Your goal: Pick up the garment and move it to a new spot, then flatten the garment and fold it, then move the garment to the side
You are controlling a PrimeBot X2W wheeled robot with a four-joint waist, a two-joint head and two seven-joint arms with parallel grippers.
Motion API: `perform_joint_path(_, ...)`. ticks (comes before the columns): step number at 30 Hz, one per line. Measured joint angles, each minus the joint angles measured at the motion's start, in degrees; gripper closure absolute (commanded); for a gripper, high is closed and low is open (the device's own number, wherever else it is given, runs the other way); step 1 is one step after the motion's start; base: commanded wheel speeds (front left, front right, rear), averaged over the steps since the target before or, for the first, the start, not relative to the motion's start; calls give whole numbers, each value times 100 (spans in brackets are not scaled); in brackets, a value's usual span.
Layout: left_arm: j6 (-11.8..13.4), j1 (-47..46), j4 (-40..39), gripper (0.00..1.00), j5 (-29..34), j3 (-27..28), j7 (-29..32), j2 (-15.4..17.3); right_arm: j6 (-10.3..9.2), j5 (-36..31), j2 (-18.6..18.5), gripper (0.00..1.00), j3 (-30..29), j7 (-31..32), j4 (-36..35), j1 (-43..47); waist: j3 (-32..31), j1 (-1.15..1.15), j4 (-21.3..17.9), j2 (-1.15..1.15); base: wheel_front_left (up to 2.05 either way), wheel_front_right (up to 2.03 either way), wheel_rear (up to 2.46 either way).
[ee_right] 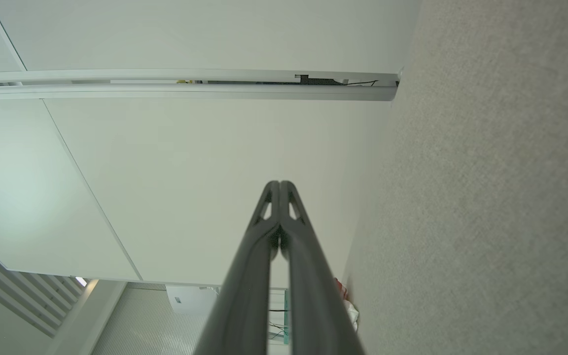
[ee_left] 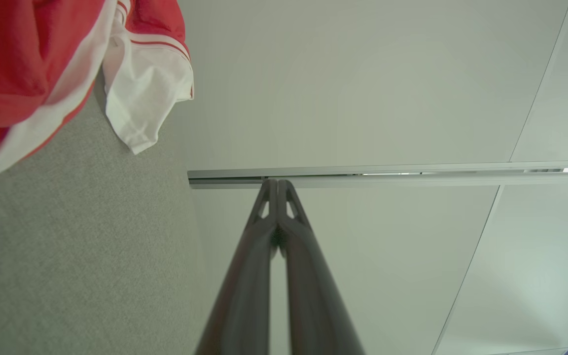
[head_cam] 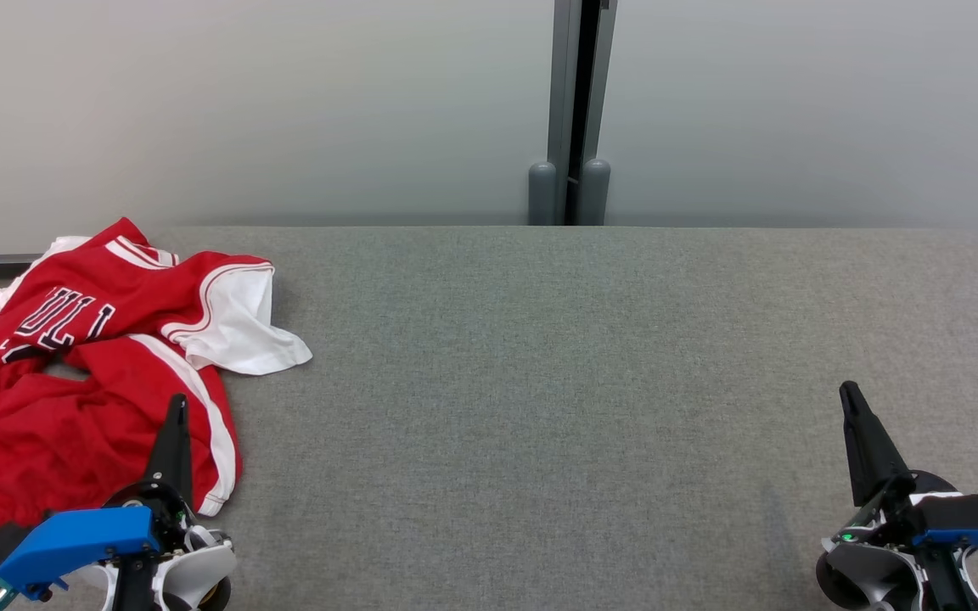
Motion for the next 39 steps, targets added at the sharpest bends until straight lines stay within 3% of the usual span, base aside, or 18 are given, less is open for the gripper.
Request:
perform_joint_path(10, 0, 0, 0, 100, 0, 0, -1, 0, 0, 0, 0, 100, 0, 0, 0, 0, 0, 0, 0, 0, 0, 0, 0)
perform_joint_path(11, 2, 124, 129, 0, 1, -5, -8, -14, -4, 0, 23, 0, 13, -7, 145, 37, 0, 0, 0, 0, 0, 0, 0)
perform_joint_path(24, 7, 333, 130, 0, 416, -370, -393, -56, -9, -380, 48, 0, 156, -390, 274, 153, 5, 0, -1, 0, 0, 0, 0)
perform_joint_path(39, 212, 335, -224, 0, 2351, -681, -749, -51, -9, -2480, 45, 0, 242, -742, -198, 259, 20, 0, 2, 0, 0, 0, 0)
